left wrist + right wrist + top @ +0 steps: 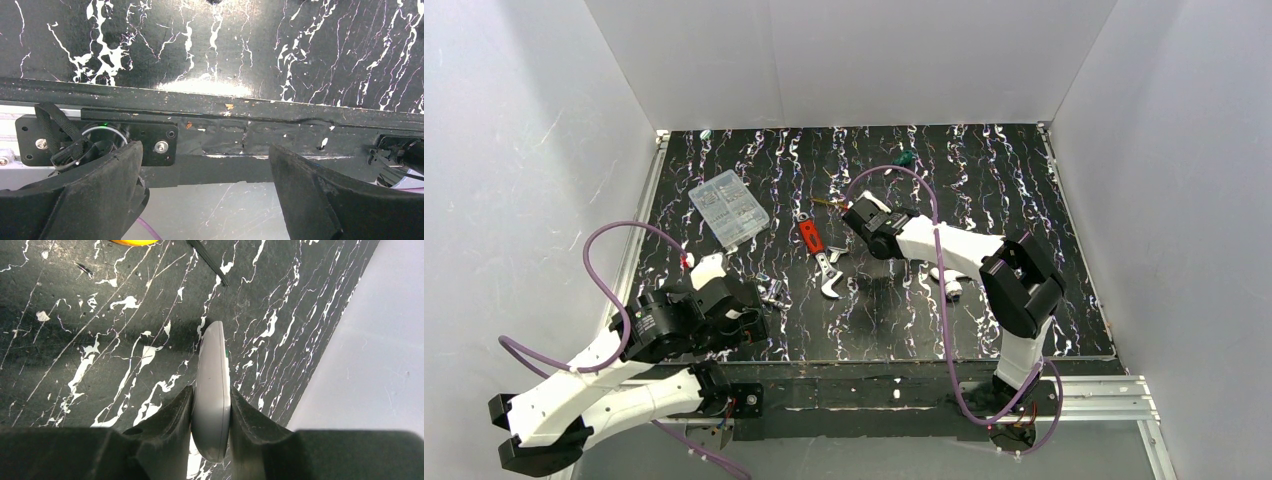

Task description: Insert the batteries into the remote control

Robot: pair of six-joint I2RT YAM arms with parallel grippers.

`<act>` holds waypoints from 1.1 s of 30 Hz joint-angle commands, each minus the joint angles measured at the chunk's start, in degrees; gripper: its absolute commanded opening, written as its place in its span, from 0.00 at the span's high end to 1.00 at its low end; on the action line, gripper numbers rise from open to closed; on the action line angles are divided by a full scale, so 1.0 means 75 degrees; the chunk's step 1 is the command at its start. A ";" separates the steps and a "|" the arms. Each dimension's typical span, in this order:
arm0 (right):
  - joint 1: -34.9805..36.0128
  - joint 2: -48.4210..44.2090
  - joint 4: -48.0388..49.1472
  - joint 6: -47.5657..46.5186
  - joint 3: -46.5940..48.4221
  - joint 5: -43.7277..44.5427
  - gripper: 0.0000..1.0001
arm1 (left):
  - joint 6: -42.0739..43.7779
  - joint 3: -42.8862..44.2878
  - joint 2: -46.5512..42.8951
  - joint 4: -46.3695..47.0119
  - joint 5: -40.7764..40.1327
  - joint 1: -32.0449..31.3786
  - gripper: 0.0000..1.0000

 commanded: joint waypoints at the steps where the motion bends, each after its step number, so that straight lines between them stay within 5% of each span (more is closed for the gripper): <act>1: -0.0023 0.0043 0.0232 0.0145 0.0292 -0.0331 0.90 | -0.0081 0.0088 0.0036 -0.0693 -0.0311 -0.0028 0.02; 9: 0.0041 0.0134 0.0226 0.0249 0.0212 -0.0784 0.73 | 0.0182 -0.0067 -0.0001 -0.0349 -0.0011 -0.0022 0.02; 33: 0.0181 0.0424 0.0323 0.0446 -0.0048 -0.0987 0.44 | 0.0341 -0.0169 0.0001 -0.0188 0.0213 -0.0022 0.02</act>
